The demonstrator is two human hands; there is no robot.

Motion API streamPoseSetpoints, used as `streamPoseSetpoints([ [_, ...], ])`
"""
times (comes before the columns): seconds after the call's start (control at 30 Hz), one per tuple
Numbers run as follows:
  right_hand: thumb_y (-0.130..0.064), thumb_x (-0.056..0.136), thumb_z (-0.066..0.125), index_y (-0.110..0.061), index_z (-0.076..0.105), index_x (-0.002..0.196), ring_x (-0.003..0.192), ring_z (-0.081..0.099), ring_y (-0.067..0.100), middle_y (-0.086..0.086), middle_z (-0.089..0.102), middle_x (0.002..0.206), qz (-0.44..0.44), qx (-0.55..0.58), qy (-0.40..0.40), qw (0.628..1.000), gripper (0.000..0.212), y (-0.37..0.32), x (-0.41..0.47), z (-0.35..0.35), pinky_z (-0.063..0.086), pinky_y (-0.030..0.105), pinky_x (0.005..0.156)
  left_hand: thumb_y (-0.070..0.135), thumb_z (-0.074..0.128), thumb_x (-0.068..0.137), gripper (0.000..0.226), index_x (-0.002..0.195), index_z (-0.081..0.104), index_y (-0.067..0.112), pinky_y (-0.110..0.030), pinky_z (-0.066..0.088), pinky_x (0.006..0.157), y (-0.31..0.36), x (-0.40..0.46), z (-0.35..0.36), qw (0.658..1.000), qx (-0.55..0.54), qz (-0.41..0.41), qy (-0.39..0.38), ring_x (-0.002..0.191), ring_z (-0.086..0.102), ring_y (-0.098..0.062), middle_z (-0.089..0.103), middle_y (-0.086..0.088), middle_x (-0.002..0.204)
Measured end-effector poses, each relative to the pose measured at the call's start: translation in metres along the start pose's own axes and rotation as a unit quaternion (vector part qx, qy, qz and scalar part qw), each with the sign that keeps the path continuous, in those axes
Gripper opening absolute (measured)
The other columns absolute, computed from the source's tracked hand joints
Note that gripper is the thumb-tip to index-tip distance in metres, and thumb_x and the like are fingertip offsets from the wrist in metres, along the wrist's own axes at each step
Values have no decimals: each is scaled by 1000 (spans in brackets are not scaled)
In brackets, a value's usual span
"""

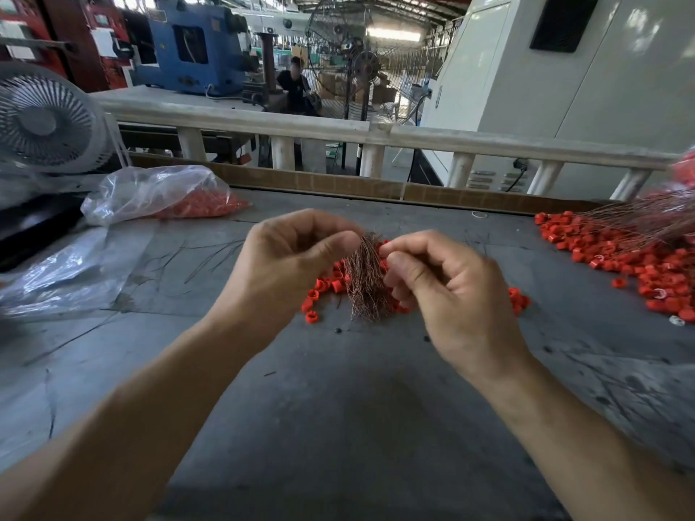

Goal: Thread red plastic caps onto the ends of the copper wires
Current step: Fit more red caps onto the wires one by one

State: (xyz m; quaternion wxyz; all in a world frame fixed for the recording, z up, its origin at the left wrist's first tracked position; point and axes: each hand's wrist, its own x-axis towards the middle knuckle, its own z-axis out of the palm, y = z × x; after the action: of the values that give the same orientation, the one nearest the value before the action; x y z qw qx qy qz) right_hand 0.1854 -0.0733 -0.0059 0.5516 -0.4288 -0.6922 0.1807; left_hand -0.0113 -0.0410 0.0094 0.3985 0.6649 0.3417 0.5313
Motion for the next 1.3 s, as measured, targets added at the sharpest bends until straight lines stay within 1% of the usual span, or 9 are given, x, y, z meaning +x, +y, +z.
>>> streamPoseSetpoints([
  [0.1,-15,101,62,-24,74,102,62,64,12,1,71,76,-13,24,58,998,15,-3,1,-9,55,27,54,21,76,87,13,83,75,34,-24,55,61,-12,6,-17,970,230,-44,64,66,65,0,72,13,76],
  [0.23,-14,104,56,-21,73,103,57,54,13,7,67,73,-6,76,124,989,18,-7,4,-18,44,22,48,23,80,83,17,73,72,34,-23,42,54,-24,6,-25,908,405,-103,21,61,59,2,66,17,71],
  [0.6,-5,102,56,-10,67,106,47,43,11,3,61,64,106,141,76,981,13,1,5,-15,35,15,42,18,78,82,35,80,71,52,-21,46,59,-25,7,-26,863,486,-104,-93,72,57,2,63,23,83],
  [0.7,-8,101,58,-15,69,102,46,45,7,2,61,63,113,134,61,983,13,4,3,-14,35,14,42,24,79,82,28,83,70,50,-28,52,65,-27,8,-27,859,493,-97,-102,74,58,-1,64,20,85],
  [0.8,-19,96,61,-21,72,97,49,49,5,1,60,61,117,131,43,984,11,8,2,-11,36,13,45,35,81,81,19,81,65,44,-20,42,61,-28,7,-26,864,487,-70,-106,75,57,0,61,21,83],
  [0.9,-26,91,63,-23,73,95,56,52,10,1,59,61,111,112,28,987,11,11,2,-9,39,15,50,29,81,81,17,82,66,37,-12,40,54,-26,6,-23,907,412,-47,-67,70,58,8,63,16,73],
  [1.07,-27,94,63,-27,73,97,59,53,12,1,58,61,85,91,2,992,11,8,0,-8,41,19,55,10,77,86,16,100,75,18,-26,57,62,-11,2,-10,992,97,-80,-33,66,64,-13,69,3,79],
  [1.17,-24,97,65,-28,73,98,58,53,9,-1,57,60,66,71,-10,995,10,4,-2,-7,41,19,56,11,73,79,26,105,74,8,-26,58,69,-6,-1,-2,982,-114,-140,-49,72,63,-16,65,-8,84],
  [1.3,-18,98,67,-28,74,96,58,56,7,-5,59,60,40,40,-6,998,12,-4,-4,-7,45,22,55,5,69,74,28,103,70,4,-27,60,70,-3,-3,9,956,-241,-165,-41,74,67,-18,72,-9,88],
])
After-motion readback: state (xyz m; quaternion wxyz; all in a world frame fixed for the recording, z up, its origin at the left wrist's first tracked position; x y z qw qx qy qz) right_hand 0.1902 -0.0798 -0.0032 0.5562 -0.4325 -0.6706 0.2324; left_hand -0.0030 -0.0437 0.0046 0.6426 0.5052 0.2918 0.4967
